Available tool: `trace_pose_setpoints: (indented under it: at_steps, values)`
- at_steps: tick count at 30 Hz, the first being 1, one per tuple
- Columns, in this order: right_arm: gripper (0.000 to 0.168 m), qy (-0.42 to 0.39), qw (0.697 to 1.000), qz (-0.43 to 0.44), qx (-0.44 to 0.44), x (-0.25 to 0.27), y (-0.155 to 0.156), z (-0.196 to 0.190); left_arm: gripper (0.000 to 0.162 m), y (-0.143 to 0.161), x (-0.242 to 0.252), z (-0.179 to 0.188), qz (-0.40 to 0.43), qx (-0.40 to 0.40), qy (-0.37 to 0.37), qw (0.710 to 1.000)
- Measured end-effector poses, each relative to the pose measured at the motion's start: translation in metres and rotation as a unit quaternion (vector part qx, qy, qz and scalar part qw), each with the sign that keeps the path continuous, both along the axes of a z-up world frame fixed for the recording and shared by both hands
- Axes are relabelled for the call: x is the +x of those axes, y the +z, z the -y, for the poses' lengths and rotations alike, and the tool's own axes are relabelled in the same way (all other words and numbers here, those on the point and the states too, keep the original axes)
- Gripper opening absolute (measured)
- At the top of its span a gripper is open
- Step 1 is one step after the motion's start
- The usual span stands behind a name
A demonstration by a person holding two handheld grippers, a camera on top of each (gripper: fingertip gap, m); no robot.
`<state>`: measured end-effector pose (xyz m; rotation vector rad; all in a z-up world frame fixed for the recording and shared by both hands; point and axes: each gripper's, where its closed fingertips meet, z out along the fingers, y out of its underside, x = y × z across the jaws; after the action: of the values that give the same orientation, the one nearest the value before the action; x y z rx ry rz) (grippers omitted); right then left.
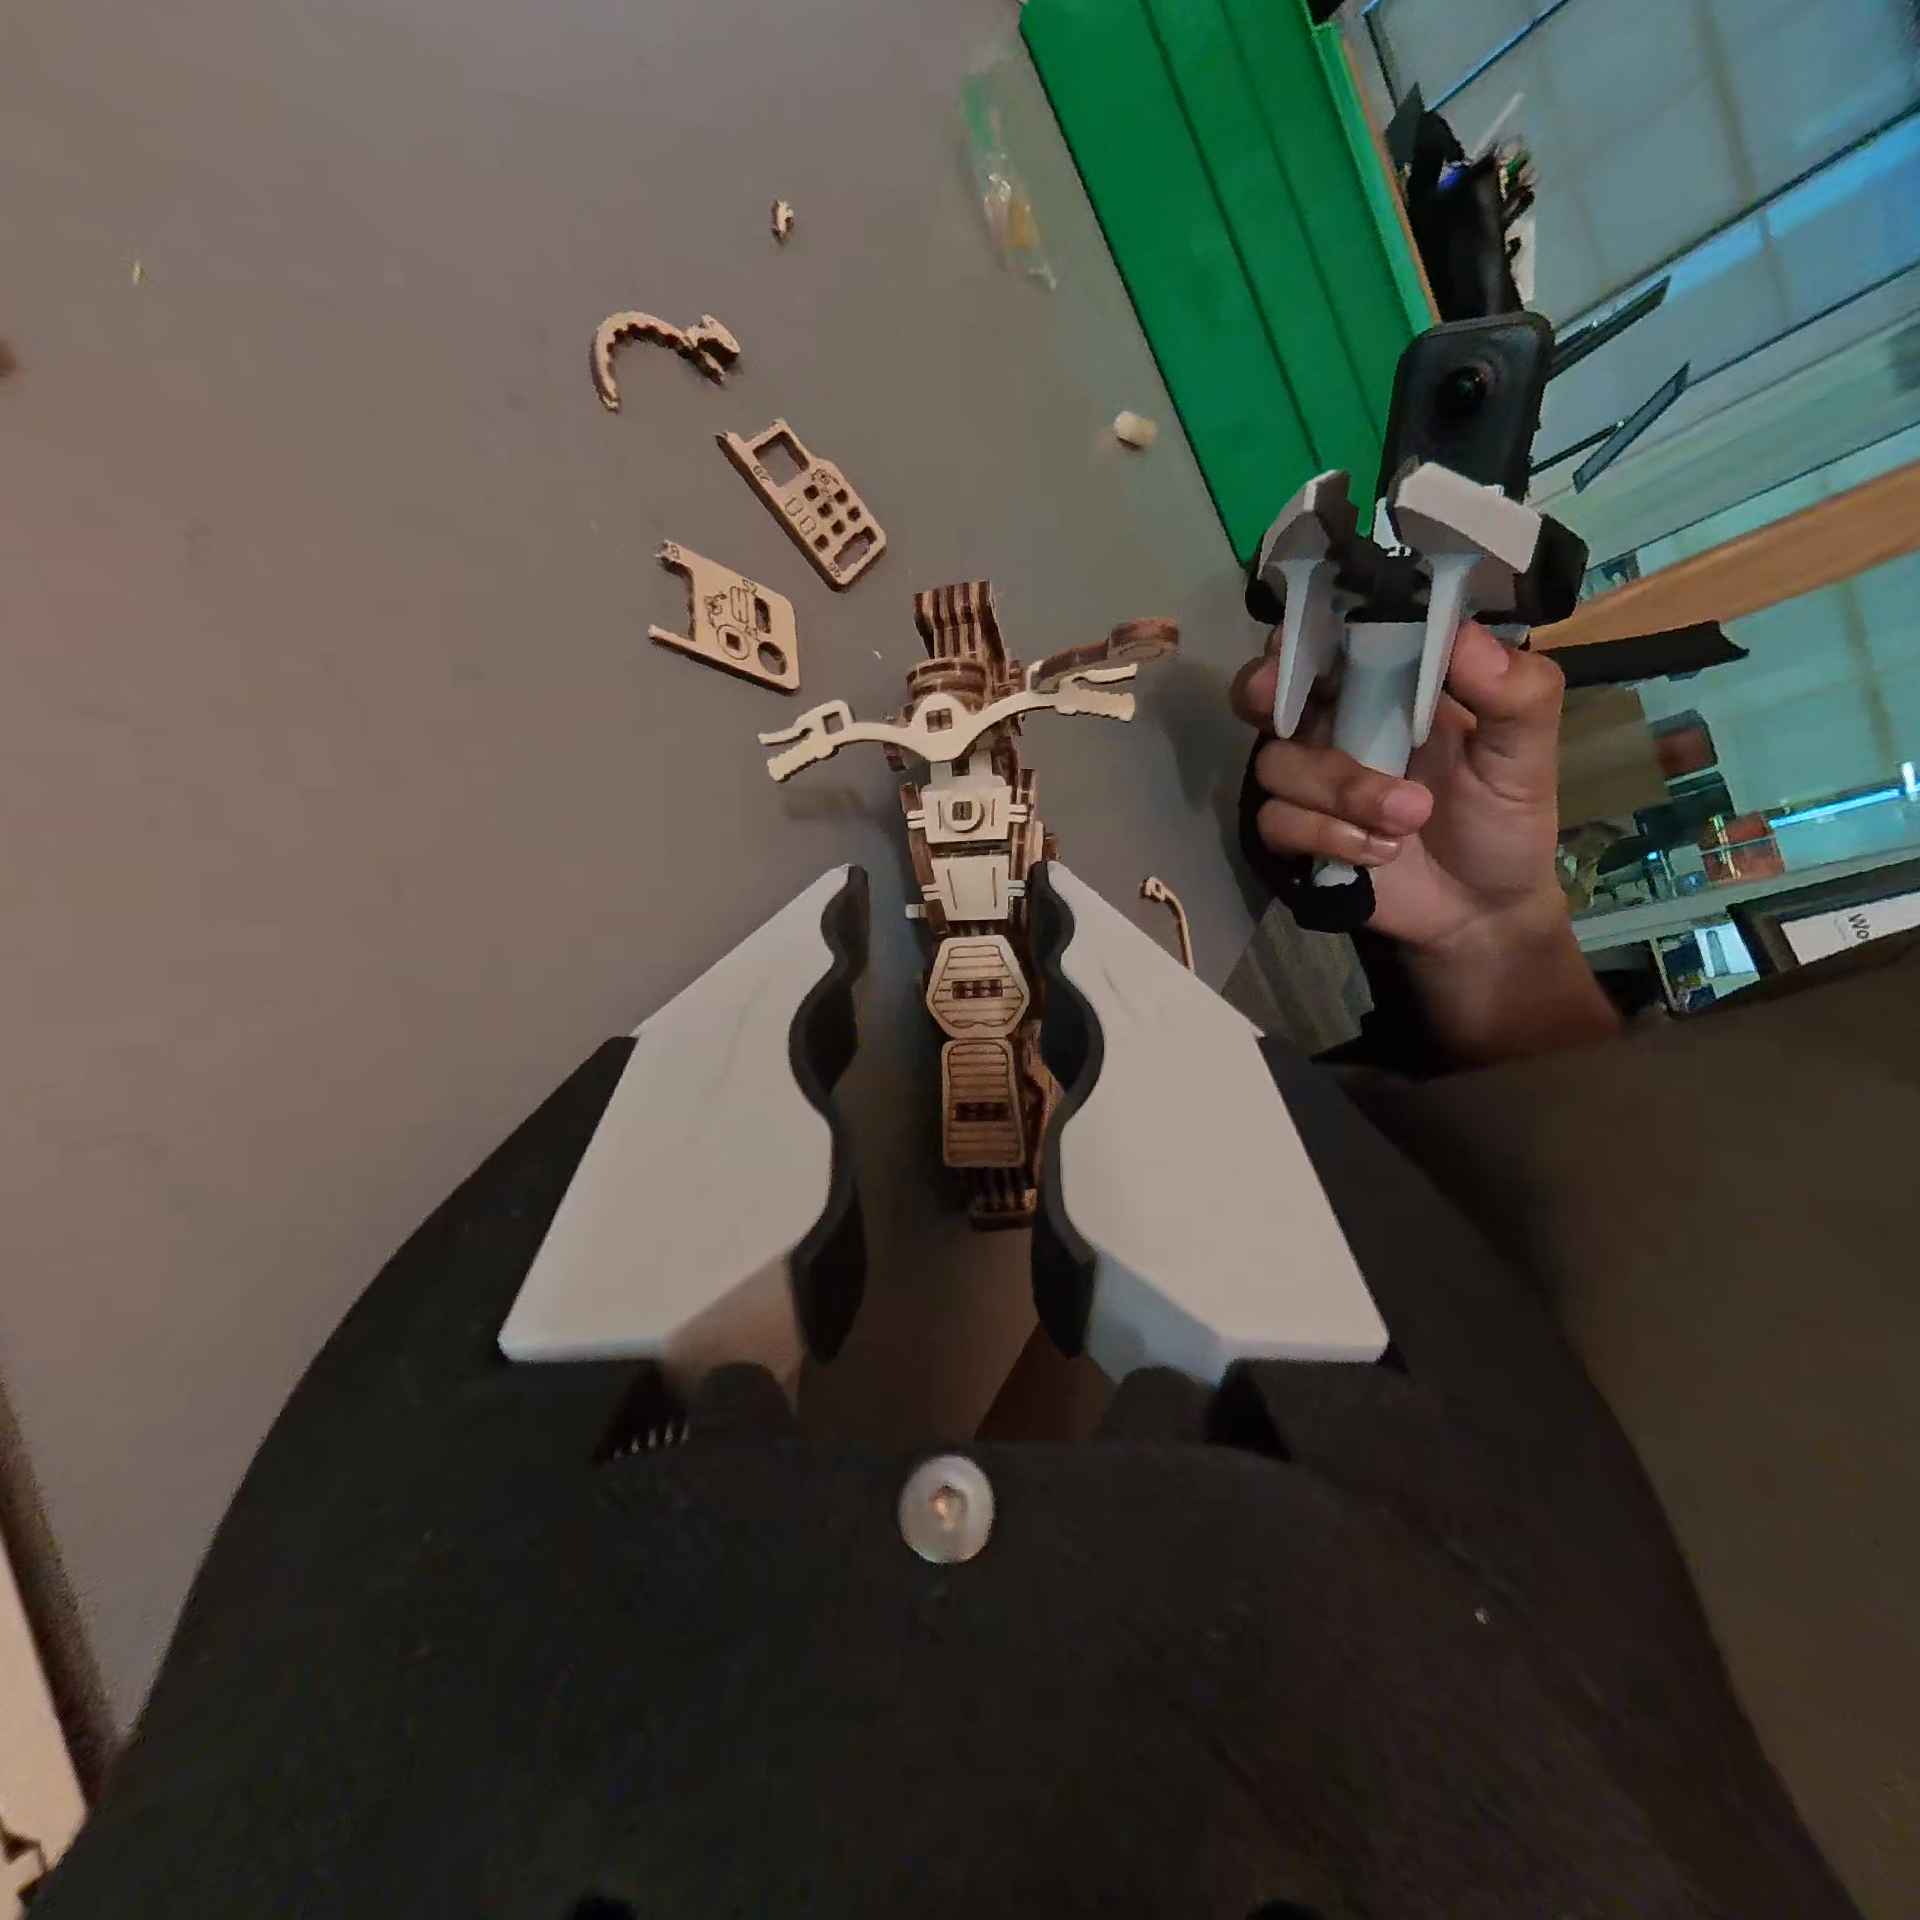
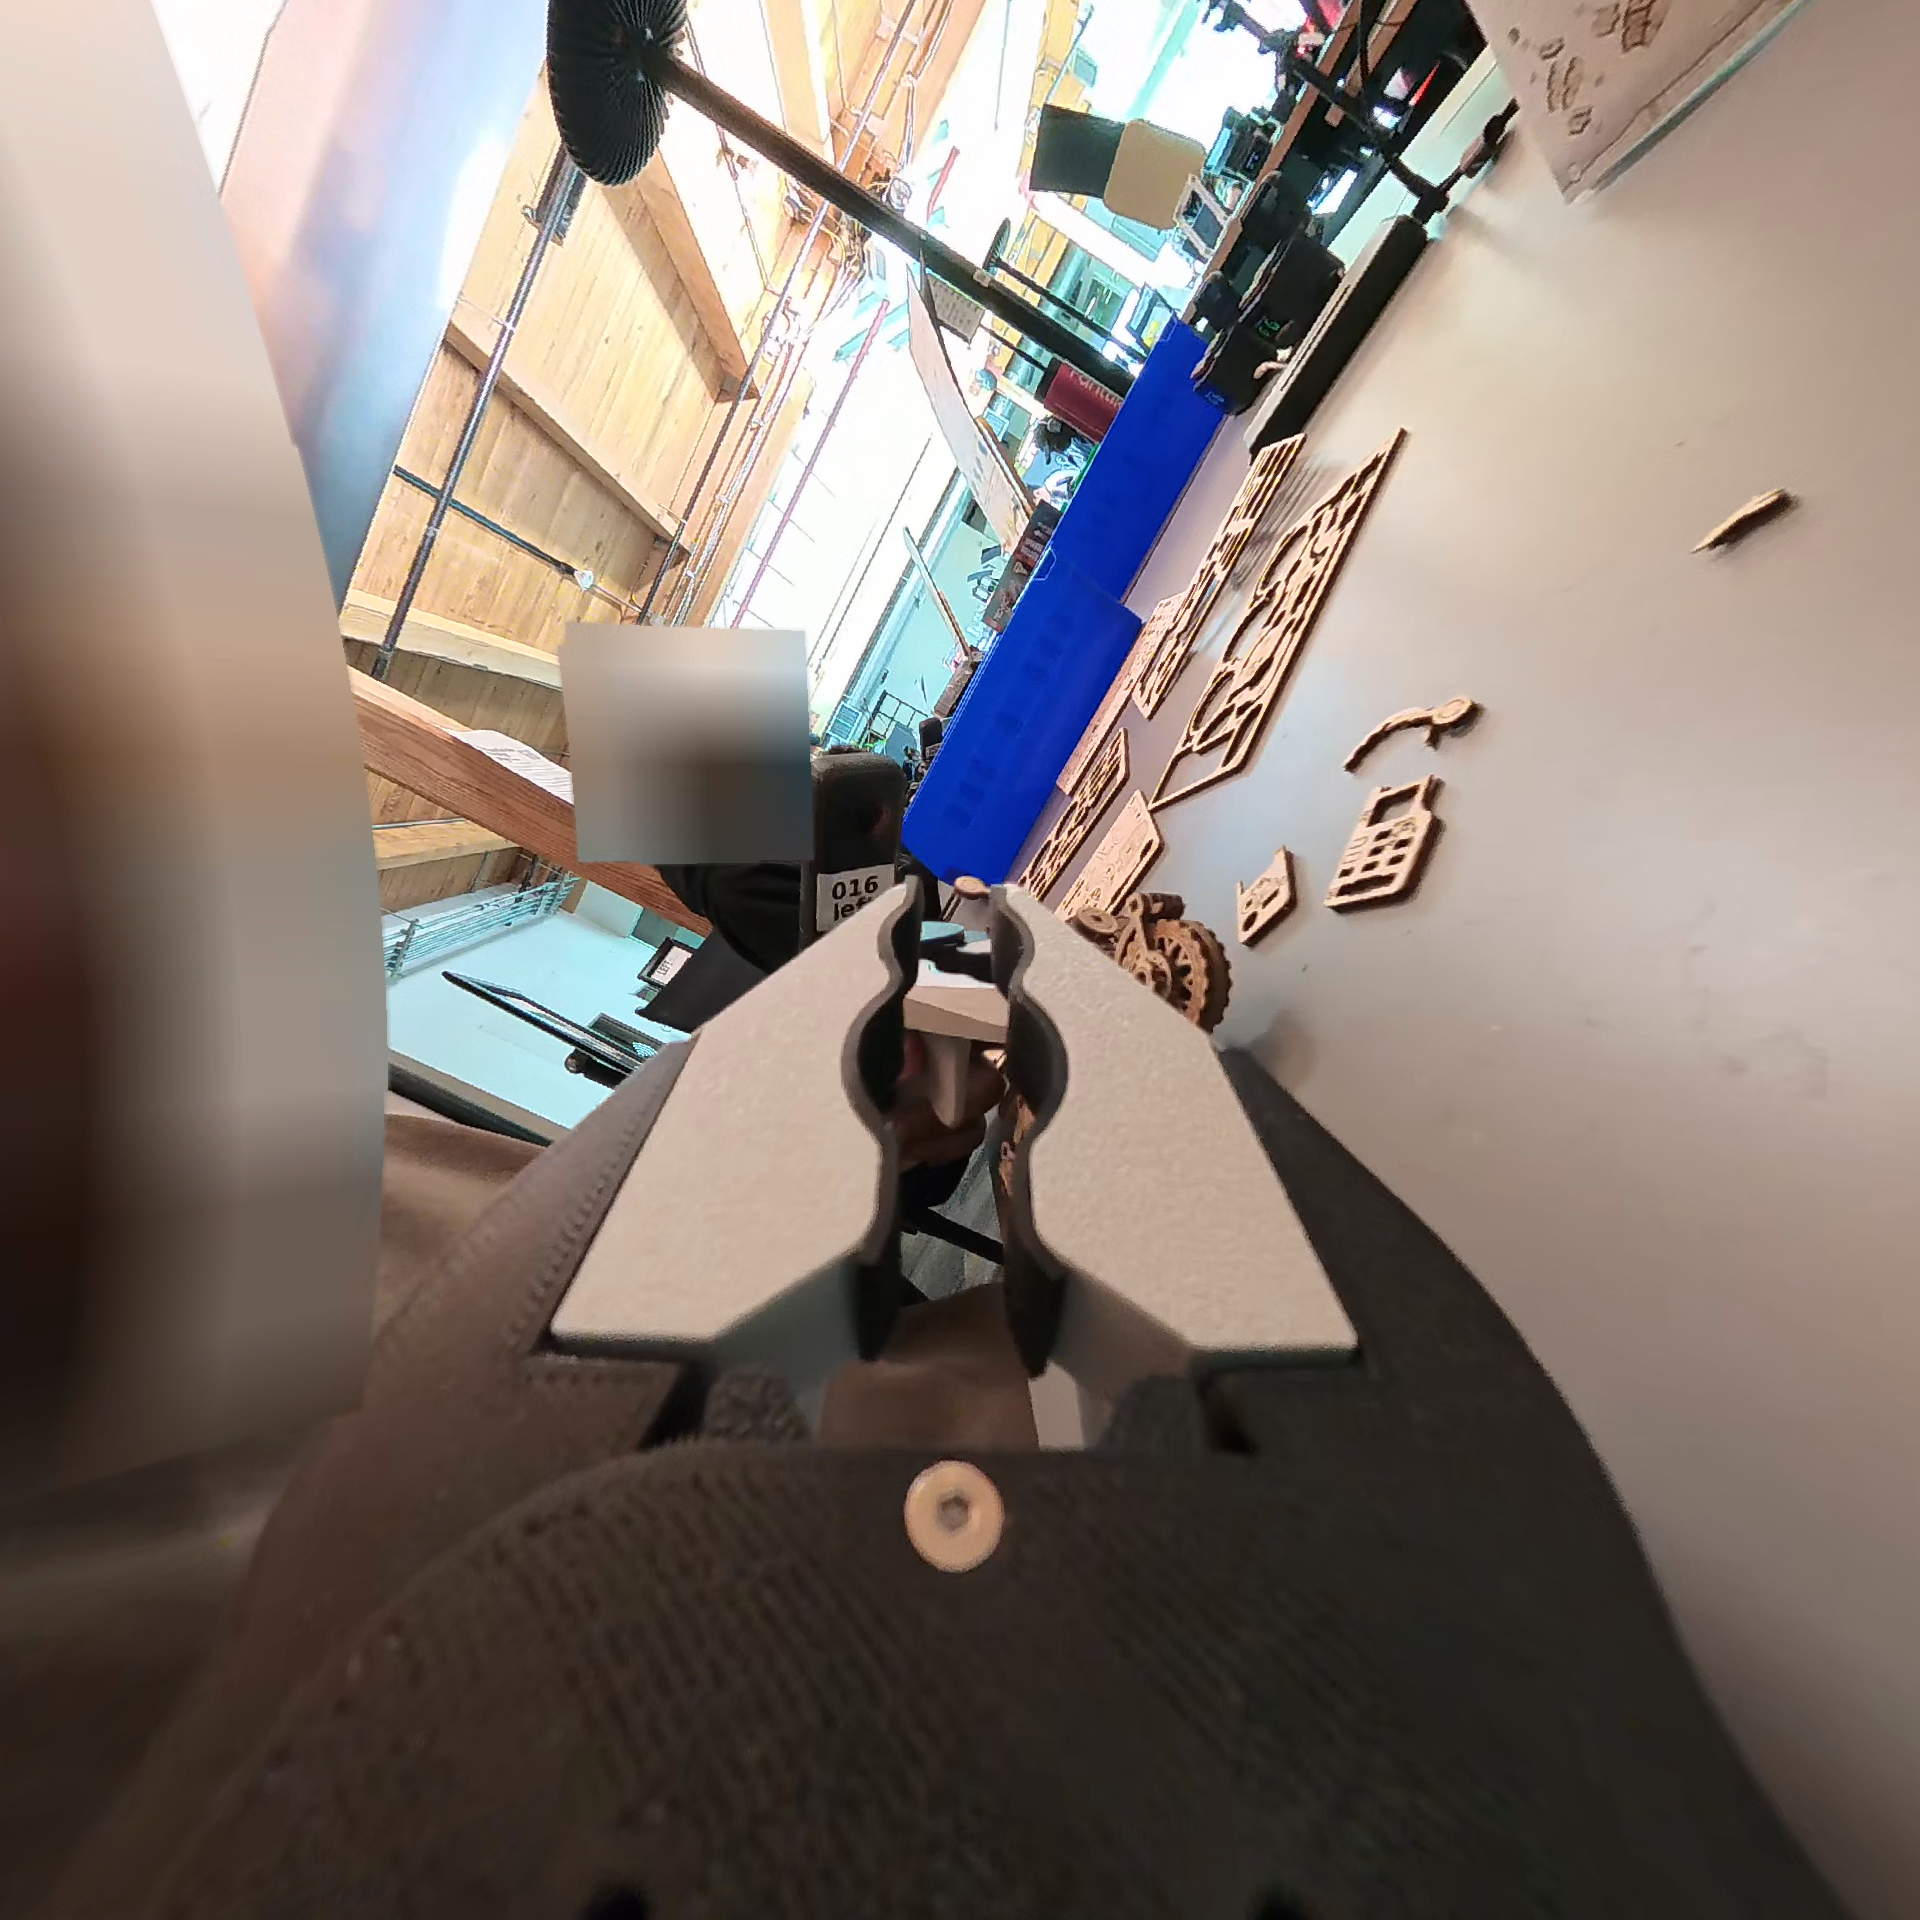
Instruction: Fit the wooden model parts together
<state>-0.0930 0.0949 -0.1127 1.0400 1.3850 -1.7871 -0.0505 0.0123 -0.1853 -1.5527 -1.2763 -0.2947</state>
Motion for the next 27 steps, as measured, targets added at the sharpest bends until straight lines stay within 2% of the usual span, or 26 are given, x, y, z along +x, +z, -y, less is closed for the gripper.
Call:
trace_pose_setpoints:
  at_steps: [6,16,27]
  values:
    - [0.010,-0.003,1.000,-0.002,0.001,-0.001,0.000,0.000,0.020,0.007,0.000,0.000,0.007,0.040,0.006,0.999]
    - [0.010,0.003,1.000,0.006,-0.006,0.001,-0.001,0.000,0.018,0.008,0.000,-0.007,0.002,0.047,0.005,0.999]
    - [0.010,0.000,1.000,0.013,-0.011,-0.002,-0.002,-0.002,0.018,0.012,-0.003,-0.009,-0.056,-0.015,0.002,0.998]
